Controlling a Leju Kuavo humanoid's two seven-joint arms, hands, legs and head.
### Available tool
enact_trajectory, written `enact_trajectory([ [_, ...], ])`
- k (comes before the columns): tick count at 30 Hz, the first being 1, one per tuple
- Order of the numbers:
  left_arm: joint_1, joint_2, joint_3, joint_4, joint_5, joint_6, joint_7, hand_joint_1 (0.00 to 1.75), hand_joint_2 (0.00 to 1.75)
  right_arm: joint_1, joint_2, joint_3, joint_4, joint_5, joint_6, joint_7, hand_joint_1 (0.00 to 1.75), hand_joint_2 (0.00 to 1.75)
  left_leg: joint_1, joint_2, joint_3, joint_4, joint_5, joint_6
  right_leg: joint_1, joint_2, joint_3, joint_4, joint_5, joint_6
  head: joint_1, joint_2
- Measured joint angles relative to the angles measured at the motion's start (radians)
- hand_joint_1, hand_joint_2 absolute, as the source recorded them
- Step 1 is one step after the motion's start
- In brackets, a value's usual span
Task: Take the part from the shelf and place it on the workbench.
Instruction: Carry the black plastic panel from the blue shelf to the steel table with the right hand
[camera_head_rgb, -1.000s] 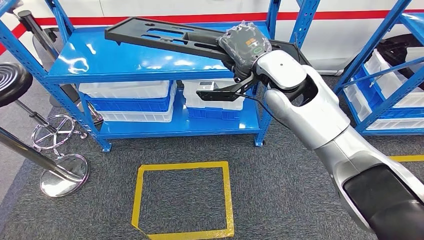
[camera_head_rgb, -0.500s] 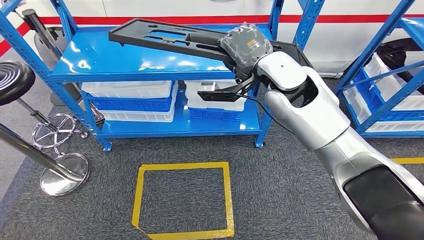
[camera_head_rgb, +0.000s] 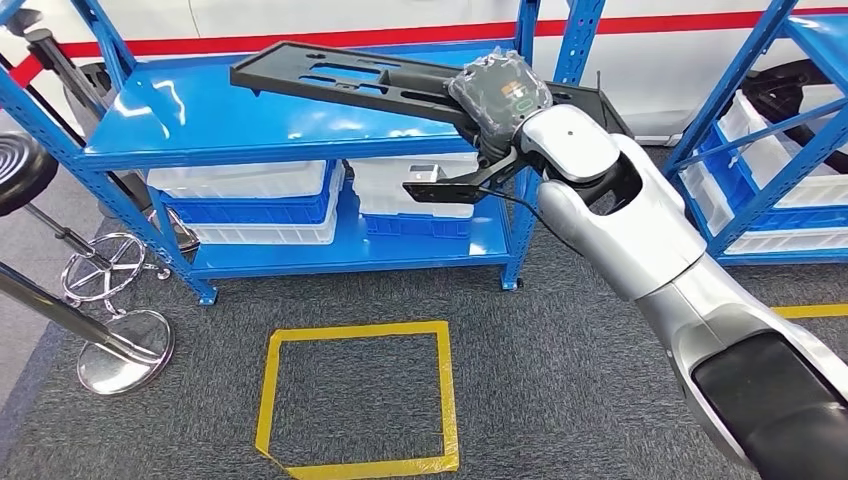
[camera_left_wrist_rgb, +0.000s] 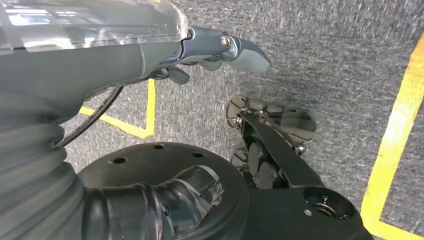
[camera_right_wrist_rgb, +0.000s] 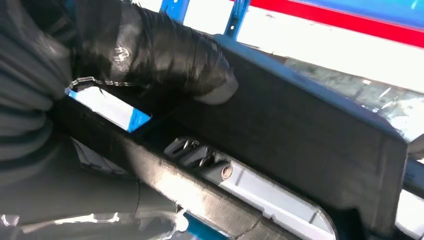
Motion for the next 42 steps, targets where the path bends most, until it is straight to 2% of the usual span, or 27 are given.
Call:
enact_trajectory([
  [2, 0.000, 0.001, 0.001, 0.000, 0.000, 0.000, 0.000, 0.00, 1.75, 0.000, 0.000, 0.000, 0.000, 0.000, 0.000, 0.000, 1.75, 1.75, -0.010, -0.001, 0.068, -0.131, 0.061, 0.023, 0.006, 0.001, 0.004, 0.000, -0.001, -0.002, 0.000, 0.000],
  [4, 0.000, 0.003, 0.002, 0.000, 0.000, 0.001, 0.001, 0.00, 1.75, -0.003, 0.000, 0.000, 0.000, 0.000, 0.000, 0.000, 1.75, 1.75, -0.021, -0.002, 0.119, -0.233, 0.091, 0.040, 0.008, 0.000, 0.002, -0.001, -0.001, 0.001, 0.000, 0.000],
  [6, -0.001, 0.005, 0.004, 0.000, 0.000, 0.001, 0.001, 0.00, 1.75, -0.003, 0.000, 0.000, 0.000, 0.000, 0.000, -0.001, 1.75, 1.75, -0.028, -0.002, 0.127, -0.258, 0.092, 0.044, 0.006, -0.002, -0.002, -0.003, 0.003, 0.008, 0.000, 0.000],
  [7, -0.002, 0.005, 0.004, 0.000, 0.000, 0.001, 0.001, 0.00, 1.75, -0.002, 0.000, 0.000, 0.000, 0.000, 0.000, -0.002, 1.75, 1.75, -0.026, -0.002, 0.130, -0.265, 0.095, 0.044, 0.005, -0.002, -0.003, -0.004, 0.002, 0.012, -0.001, 0.000],
  [9, -0.001, 0.004, 0.005, 0.000, 0.000, 0.001, 0.001, 0.00, 1.75, -0.003, 0.000, 0.000, 0.000, 0.000, 0.000, -0.004, 1.75, 1.75, -0.020, 0.001, 0.138, -0.283, 0.104, 0.047, 0.006, -0.003, -0.012, 0.019, -0.018, 0.021, 0.000, 0.000],
  [10, -0.001, 0.003, 0.005, 0.000, -0.001, 0.001, 0.001, 0.00, 1.75, -0.005, -0.001, 0.000, 0.000, 0.000, 0.000, -0.004, 1.75, 1.75, -0.016, 0.002, 0.141, -0.289, 0.107, 0.048, 0.005, -0.003, -0.029, 0.057, -0.042, 0.025, 0.000, 0.000],
  [12, -0.001, 0.003, 0.006, 0.000, -0.001, 0.001, 0.000, 0.00, 1.75, -0.004, -0.001, 0.000, 0.001, 0.000, 0.000, -0.004, 1.75, 1.75, -0.017, 0.003, 0.141, -0.290, 0.109, 0.050, 0.001, -0.003, -0.084, 0.176, -0.099, 0.031, 0.001, 0.000],
  [13, -0.001, 0.003, 0.006, 0.000, -0.001, 0.001, 0.000, 0.00, 1.75, -0.002, -0.001, 0.000, 0.002, 0.000, 0.000, -0.004, 1.75, 1.75, -0.016, 0.003, 0.140, -0.289, 0.108, 0.050, -0.001, -0.003, -0.110, 0.227, -0.115, 0.035, 0.001, 0.000],
  [14, -0.002, 0.003, 0.006, 0.000, -0.001, 0.000, -0.001, 0.00, 1.75, 0.000, -0.001, 0.000, 0.004, 0.000, 0.000, -0.005, 1.75, 1.75, -0.016, 0.003, 0.140, -0.286, 0.106, 0.050, -0.004, -0.004, -0.123, 0.251, -0.112, 0.038, 0.001, 0.000],
  [15, -0.002, 0.002, 0.006, 0.000, 0.000, 0.000, -0.001, 0.00, 1.75, 0.002, -0.001, 0.000, 0.005, 0.000, 0.000, -0.005, 1.75, 1.75, -0.015, 0.002, 0.140, -0.283, 0.104, 0.049, -0.006, -0.005, -0.118, 0.236, -0.091, 0.040, 0.001, 0.000],
  [17, -0.001, 0.000, 0.007, 0.000, 0.000, -0.002, -0.001, 0.00, 1.75, 0.001, -0.001, 0.000, 0.006, 0.000, -0.001, -0.006, 1.75, 1.75, -0.012, 0.000, 0.140, -0.272, 0.095, 0.042, -0.011, -0.008, -0.063, 0.121, -0.025, 0.041, 0.001, 0.000],
  [19, -0.001, 0.000, 0.008, 0.000, 0.001, -0.002, 0.000, 0.00, 1.75, -0.001, 0.000, 0.000, 0.006, 0.000, -0.001, -0.006, 1.75, 1.75, -0.014, -0.001, 0.134, -0.259, 0.087, 0.033, -0.008, -0.008, -0.020, 0.025, 0.005, 0.035, 0.000, 0.000],
  [21, -0.001, -0.001, 0.008, 0.000, 0.001, -0.002, 0.000, 0.00, 1.75, 0.000, 0.000, 0.000, 0.007, 0.000, -0.002, -0.006, 1.75, 1.75, -0.016, -0.002, 0.128, -0.255, 0.087, 0.024, -0.002, -0.007, -0.016, 0.008, 0.003, 0.027, 0.000, 0.000],
  [23, -0.002, -0.001, 0.008, 0.000, 0.001, -0.002, 0.000, 0.00, 1.75, 0.000, 0.000, 0.000, 0.008, 0.000, -0.002, -0.005, 1.75, 1.75, -0.015, -0.002, 0.127, -0.254, 0.082, 0.016, -0.004, -0.006, -0.015, 0.004, 0.006, 0.015, 0.000, 0.000],
  [24, -0.001, -0.001, 0.008, 0.000, 0.001, -0.002, 0.000, 0.00, 1.75, 0.000, 0.000, 0.000, 0.008, 0.000, -0.002, -0.005, 1.75, 1.75, -0.014, -0.002, 0.122, -0.239, 0.069, 0.011, -0.007, -0.006, -0.014, -0.001, 0.008, 0.009, -0.001, 0.000],
  [25, -0.001, 0.000, 0.008, 0.000, 0.001, -0.002, 0.000, 0.00, 1.75, -0.001, 0.000, 0.000, 0.008, 0.000, -0.002, -0.004, 1.75, 1.75, -0.014, -0.002, 0.108, -0.206, 0.047, 0.007, -0.009, -0.006, -0.012, -0.005, 0.010, 0.003, -0.001, 0.000],
  [27, -0.001, 0.000, 0.008, 0.000, 0.001, -0.002, 0.000, 0.00, 1.75, -0.003, 0.000, 0.000, 0.008, 0.000, -0.002, -0.004, 1.75, 1.75, -0.013, -0.002, 0.058, -0.097, -0.008, 0.003, -0.007, -0.005, -0.010, -0.007, 0.011, -0.003, -0.001, 0.000],
  [28, -0.001, 0.000, 0.008, 0.000, 0.001, -0.002, 0.000, 0.00, 1.75, -0.003, 0.000, 0.000, 0.008, 0.000, -0.002, -0.004, 1.75, 1.75, -0.012, -0.002, 0.032, -0.043, -0.025, 0.002, -0.005, -0.005, -0.010, -0.007, 0.011, -0.004, -0.001, 0.000],
  [29, -0.001, 0.000, 0.008, 0.000, 0.001, -0.002, 0.000, 0.00, 1.75, -0.003, 0.000, 0.000, 0.009, 0.000, -0.002, -0.005, 1.75, 1.75, -0.012, -0.002, 0.017, -0.014, -0.028, 0.001, -0.004, -0.005, -0.009, -0.007, 0.011, -0.005, -0.001, 0.000],
  [30, -0.001, 0.000, 0.008, 0.000, 0.001, -0.002, 0.000, 0.00, 1.75, -0.002, 0.000, 0.000, 0.009, 0.000, -0.002, -0.005, 1.75, 1.75, -0.012, -0.002, 0.017, -0.017, -0.013, 0.003, -0.002, -0.005, -0.009, -0.007, 0.011, -0.005, -0.001, 0.000],
  [31, -0.001, 0.000, 0.008, 0.000, 0.001, -0.002, 0.000, 0.00, 1.75, -0.002, 0.000, 0.000, 0.009, 0.000, -0.003, -0.006, 1.75, 1.75, -0.013, -0.002, 0.034, -0.054, 0.016, 0.006, -0.001, -0.005, -0.007, -0.006, 0.010, -0.005, -0.001, 0.000],
  [33, 0.000, 0.000, 0.008, 0.000, -0.001, -0.002, -0.001, 0.00, 1.75, -0.002, 0.000, 0.000, 0.009, 0.000, -0.004, -0.006, 1.75, 1.75, -0.016, -0.003, 0.091, -0.176, 0.076, 0.016, 0.002, -0.004, -0.005, -0.006, 0.010, -0.004, -0.001, 0.000],
  [34, -0.001, 0.000, 0.008, 0.000, -0.002, -0.002, -0.001, 0.00, 1.75, -0.003, 0.000, 0.000, 0.009, 0.000, -0.005, -0.005, 1.75, 1.75, -0.018, -0.004, 0.114, -0.223, 0.089, 0.021, 0.003, -0.003, -0.007, -0.006, 0.010, -0.002, -0.001, 0.000],
  [35, -0.001, 0.000, 0.008, 0.000, -0.002, -0.002, -0.001, 0.00, 1.75, -0.003, 0.000, 0.000, 0.010, 0.000, -0.005, -0.005, 1.75, 1.75, -0.021, -0.004, 0.126, -0.252, 0.094, 0.024, 0.003, -0.003, -0.009, -0.006, 0.011, 0.002, 0.000, 0.000],
  [39, -0.003, 0.000, 0.008, 0.000, -0.004, -0.002, -0.002, 0.00, 1.75, -0.003, 0.000, 0.000, 0.011, 0.000, -0.007, -0.005, 1.75, 1.75, -0.020, -0.004, 0.133, -0.277, 0.099, 0.036, 0.005, -0.003, -0.012, -0.012, 0.017, 0.021, 0.000, 0.000],
  [41, -0.002, 0.000, 0.008, 0.000, -0.005, -0.002, -0.002, 0.00, 1.75, -0.005, -0.001, 0.000, 0.011, 0.000, -0.008, -0.005, 1.75, 1.75, -0.015, -0.001, 0.139, -0.289, 0.107, 0.042, 0.004, -0.004, -0.029, 0.029, -0.014, 0.028, 0.000, 0.000],
  [42, -0.002, 0.000, 0.008, 0.000, -0.006, -0.002, -0.002, 0.00, 1.75, -0.006, -0.002, 0.000, 0.012, 0.000, -0.008, -0.005, 1.75, 1.75, -0.015, 0.000, 0.140, -0.292, 0.109, 0.044, 0.002, -0.004, -0.051, 0.077, -0.043, 0.030, 0.000, 0.000],
])
